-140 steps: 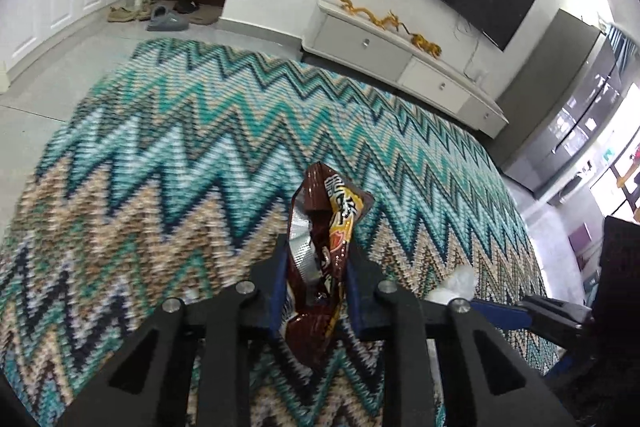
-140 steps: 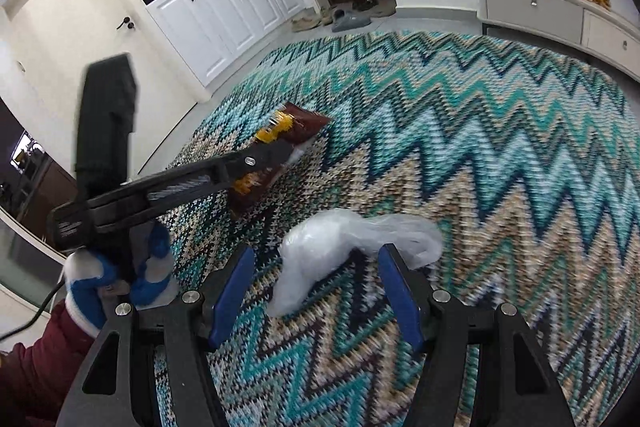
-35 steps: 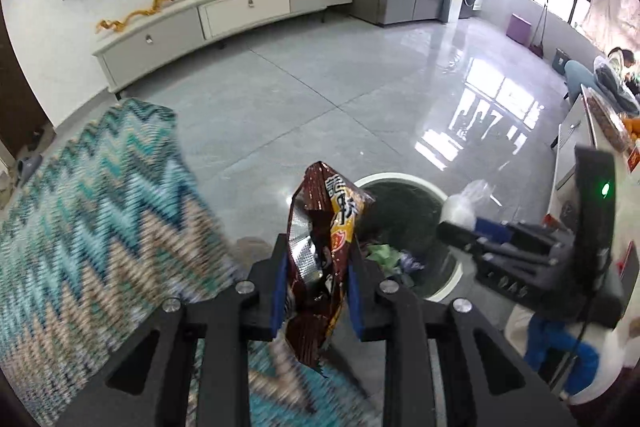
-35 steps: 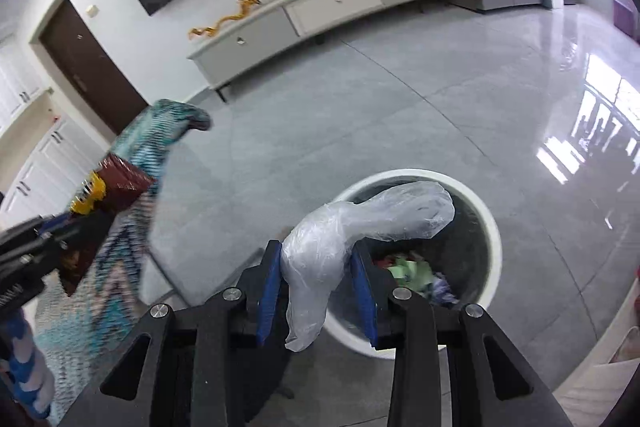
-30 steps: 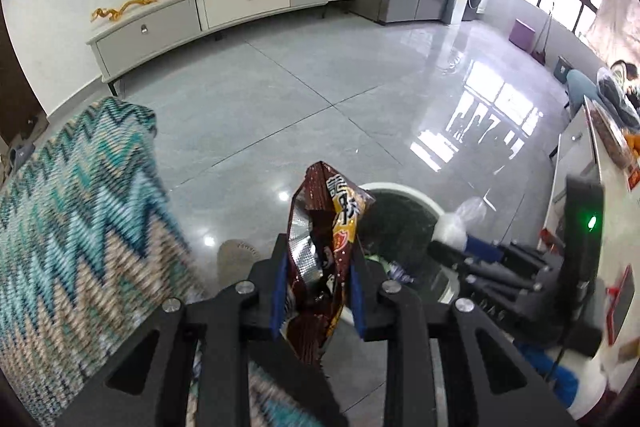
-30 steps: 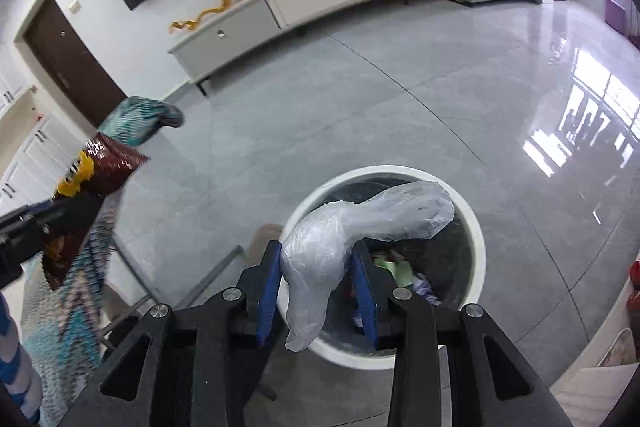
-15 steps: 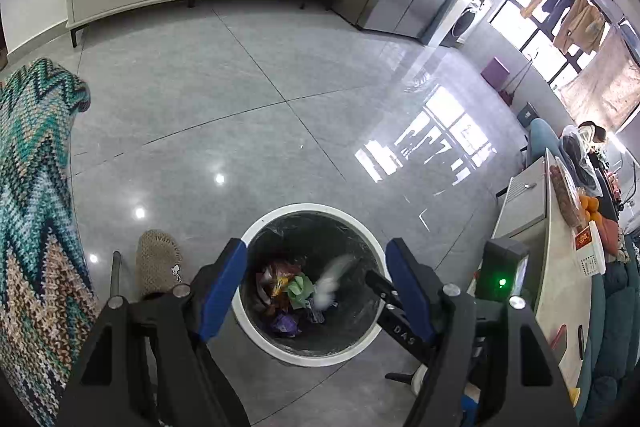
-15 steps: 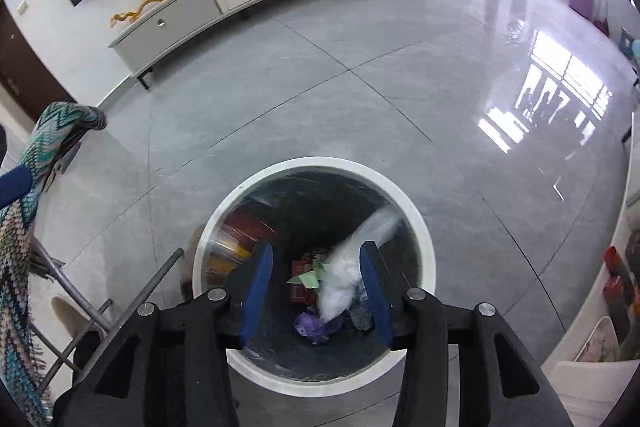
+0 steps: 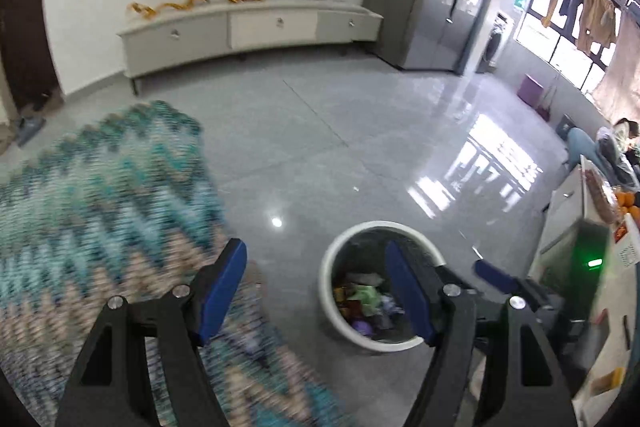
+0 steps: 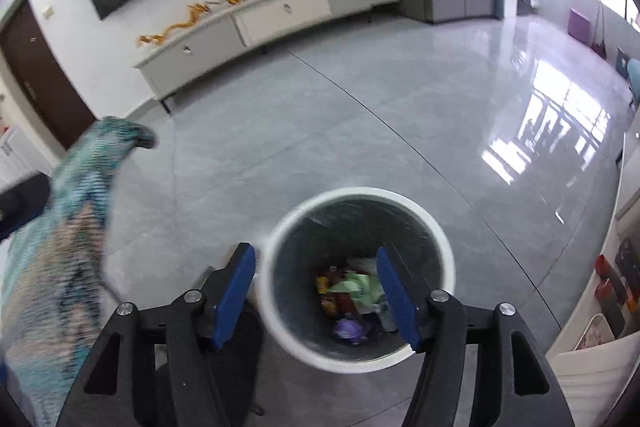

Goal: Collect trash

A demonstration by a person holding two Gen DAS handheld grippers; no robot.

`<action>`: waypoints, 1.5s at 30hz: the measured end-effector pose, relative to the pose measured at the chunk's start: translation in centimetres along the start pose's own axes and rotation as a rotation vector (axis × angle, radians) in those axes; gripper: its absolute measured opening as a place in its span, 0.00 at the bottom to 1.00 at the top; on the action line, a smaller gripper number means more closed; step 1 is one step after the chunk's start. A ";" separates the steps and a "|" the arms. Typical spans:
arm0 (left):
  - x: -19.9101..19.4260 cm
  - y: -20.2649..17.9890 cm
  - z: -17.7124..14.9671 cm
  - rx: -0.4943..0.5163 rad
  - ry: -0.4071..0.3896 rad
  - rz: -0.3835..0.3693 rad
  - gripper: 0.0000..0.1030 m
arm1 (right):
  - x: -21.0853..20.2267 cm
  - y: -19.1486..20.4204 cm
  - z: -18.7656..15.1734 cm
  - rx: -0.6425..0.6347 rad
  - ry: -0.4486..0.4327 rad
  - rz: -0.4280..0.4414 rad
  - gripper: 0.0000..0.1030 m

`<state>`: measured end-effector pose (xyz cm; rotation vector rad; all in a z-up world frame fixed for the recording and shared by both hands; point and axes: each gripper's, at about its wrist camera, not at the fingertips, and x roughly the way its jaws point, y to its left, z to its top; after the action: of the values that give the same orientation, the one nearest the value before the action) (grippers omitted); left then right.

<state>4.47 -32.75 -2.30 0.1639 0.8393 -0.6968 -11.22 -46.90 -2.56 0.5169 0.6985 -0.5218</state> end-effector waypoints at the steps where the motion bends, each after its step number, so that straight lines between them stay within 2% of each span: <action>1: -0.9 0.9 -0.4 -0.005 -0.015 0.024 0.69 | -1.1 1.1 -0.1 -0.013 -0.020 0.018 0.63; 5: -4.2 4.4 -1.7 -0.066 -0.052 0.093 0.70 | -4.3 4.8 -0.4 -0.072 -0.078 0.055 0.68; 7: -6.1 6.2 -2.3 -0.097 -0.087 0.141 0.70 | -5.9 6.7 -0.6 -0.105 -0.115 0.065 0.74; 9: -7.9 7.4 -2.8 -0.112 -0.125 0.206 0.70 | -7.0 8.0 -0.9 -0.128 -0.143 0.063 0.76; 11: -9.7 8.9 -3.3 -0.135 -0.165 0.241 0.70 | -7.9 9.4 -1.3 -0.147 -0.162 0.066 0.77; 13: -10.8 9.9 -3.7 -0.152 -0.191 0.277 0.70 | -8.6 10.4 -1.6 -0.167 -0.178 0.065 0.82; 19: -13.3 10.8 -4.6 -0.139 -0.265 0.369 0.70 | -10.1 13.2 -2.3 -0.226 -0.216 0.047 0.87; 23: -14.5 10.9 -5.0 -0.134 -0.288 0.380 0.70 | -10.9 14.1 -2.3 -0.249 -0.253 0.020 0.94; 28: -14.9 11.1 -5.4 -0.129 -0.294 0.388 0.78 | -11.4 14.8 -2.3 -0.269 -0.288 -0.009 0.99; 36: -14.9 11.4 -5.6 -0.137 -0.286 0.396 0.79 | -11.5 14.9 -2.5 -0.271 -0.304 -0.025 1.00; 45: -15.8 11.4 -5.5 -0.148 -0.315 0.401 0.79 | -12.0 15.2 -2.5 -0.282 -0.337 -0.032 1.00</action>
<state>0.81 -13.83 4.07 0.0815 0.5296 -0.2714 -11.07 -30.70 8.34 0.1474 0.4470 -0.5152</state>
